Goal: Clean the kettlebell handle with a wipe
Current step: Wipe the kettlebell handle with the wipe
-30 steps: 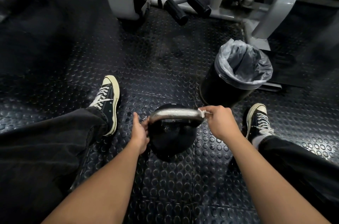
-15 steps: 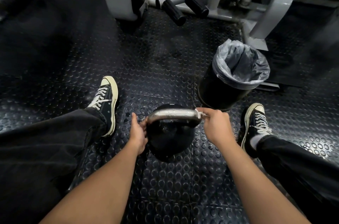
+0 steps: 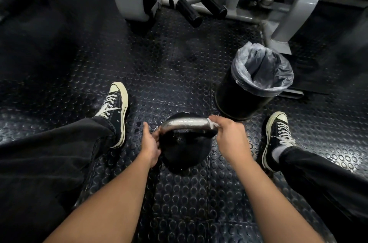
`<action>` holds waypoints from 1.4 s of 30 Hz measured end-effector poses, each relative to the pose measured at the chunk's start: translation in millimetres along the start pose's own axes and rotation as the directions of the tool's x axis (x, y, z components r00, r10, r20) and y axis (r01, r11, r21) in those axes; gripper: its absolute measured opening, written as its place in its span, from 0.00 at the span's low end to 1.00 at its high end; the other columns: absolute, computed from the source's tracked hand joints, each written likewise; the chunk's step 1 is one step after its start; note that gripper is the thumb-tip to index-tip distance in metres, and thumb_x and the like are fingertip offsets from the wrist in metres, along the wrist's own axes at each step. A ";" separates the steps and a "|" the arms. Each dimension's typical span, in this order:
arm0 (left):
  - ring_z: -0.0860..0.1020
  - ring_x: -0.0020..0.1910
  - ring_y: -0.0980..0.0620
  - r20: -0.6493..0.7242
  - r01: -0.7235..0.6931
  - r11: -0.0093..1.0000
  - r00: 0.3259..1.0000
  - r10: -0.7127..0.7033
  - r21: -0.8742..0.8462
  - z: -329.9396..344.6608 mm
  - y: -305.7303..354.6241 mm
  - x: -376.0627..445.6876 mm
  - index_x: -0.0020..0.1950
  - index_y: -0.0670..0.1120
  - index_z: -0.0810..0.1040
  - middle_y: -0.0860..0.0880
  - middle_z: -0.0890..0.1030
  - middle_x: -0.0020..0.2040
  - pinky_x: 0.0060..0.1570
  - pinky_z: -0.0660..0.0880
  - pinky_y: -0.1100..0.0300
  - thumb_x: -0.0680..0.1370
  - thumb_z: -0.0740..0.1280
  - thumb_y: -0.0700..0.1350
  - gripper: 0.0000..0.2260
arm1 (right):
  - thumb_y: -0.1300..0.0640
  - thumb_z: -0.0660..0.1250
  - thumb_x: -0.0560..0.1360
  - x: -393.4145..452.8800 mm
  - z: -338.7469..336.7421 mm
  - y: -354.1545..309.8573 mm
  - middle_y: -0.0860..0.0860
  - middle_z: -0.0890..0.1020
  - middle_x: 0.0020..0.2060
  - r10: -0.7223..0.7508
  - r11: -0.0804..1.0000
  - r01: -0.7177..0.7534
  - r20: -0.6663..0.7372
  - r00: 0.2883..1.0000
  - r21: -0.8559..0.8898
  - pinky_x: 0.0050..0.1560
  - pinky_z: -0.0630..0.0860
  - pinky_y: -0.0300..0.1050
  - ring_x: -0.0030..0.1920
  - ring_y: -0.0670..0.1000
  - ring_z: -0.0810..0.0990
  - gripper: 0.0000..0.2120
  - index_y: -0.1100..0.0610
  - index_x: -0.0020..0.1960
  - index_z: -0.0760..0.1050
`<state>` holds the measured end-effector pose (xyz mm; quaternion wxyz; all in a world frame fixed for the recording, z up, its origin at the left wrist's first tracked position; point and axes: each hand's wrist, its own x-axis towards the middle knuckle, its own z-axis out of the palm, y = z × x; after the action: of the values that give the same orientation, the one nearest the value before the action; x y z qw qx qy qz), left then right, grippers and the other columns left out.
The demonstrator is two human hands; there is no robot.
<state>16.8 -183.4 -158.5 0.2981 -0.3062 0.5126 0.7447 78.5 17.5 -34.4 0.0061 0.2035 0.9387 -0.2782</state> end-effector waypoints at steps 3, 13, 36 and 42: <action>0.73 0.63 0.47 -0.002 -0.005 1.000 1.000 0.005 0.000 1.6 0.7 -2.1 0.70 0.44 0.75 0.42 0.78 0.65 0.64 0.67 0.48 0.79 0.43 0.70 0.39 | 0.69 0.59 0.78 -6.9 7.5 11.9 0.55 0.86 0.53 0.076 0.997 -0.074 -0.068 0.995 0.038 0.52 0.80 0.45 0.42 0.53 0.82 0.25 0.49 0.67 0.80; 0.73 0.68 0.44 -0.010 -0.013 1.000 1.000 0.013 0.012 0.3 -1.2 0.9 0.70 0.45 0.75 0.41 0.78 0.66 0.72 0.65 0.44 0.79 0.43 0.71 0.39 | 0.74 0.65 0.74 -20.6 30.7 13.2 0.56 0.84 0.59 -0.022 0.998 0.035 -0.265 0.964 0.045 0.63 0.67 0.33 0.56 0.56 0.85 0.22 0.59 0.64 0.82; 0.76 0.60 0.47 0.002 0.001 1.000 1.000 -0.001 -0.001 -1.9 -1.8 3.6 0.71 0.44 0.75 0.42 0.80 0.64 0.59 0.70 0.51 0.79 0.44 0.71 0.39 | 0.75 0.68 0.71 -16.5 50.0 18.9 0.55 0.83 0.50 -0.142 0.988 0.156 -0.407 0.903 0.002 0.58 0.69 0.33 0.52 0.55 0.79 0.16 0.65 0.57 0.83; 0.76 0.63 0.46 -0.003 -0.006 1.000 1.000 0.006 0.006 -2.2 -3.2 3.4 0.71 0.45 0.75 0.42 0.80 0.64 0.62 0.69 0.49 0.79 0.43 0.70 0.39 | 0.74 0.68 0.73 -12.5 51.7 32.0 0.56 0.83 0.47 0.004 0.994 0.045 -0.459 0.889 0.095 0.58 0.62 0.25 0.50 0.58 0.81 0.14 0.65 0.55 0.83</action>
<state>17.4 -184.1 -163.5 0.2959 -0.3047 0.5162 0.7438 97.1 10.1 -93.2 -0.2288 0.2534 0.9001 -0.2705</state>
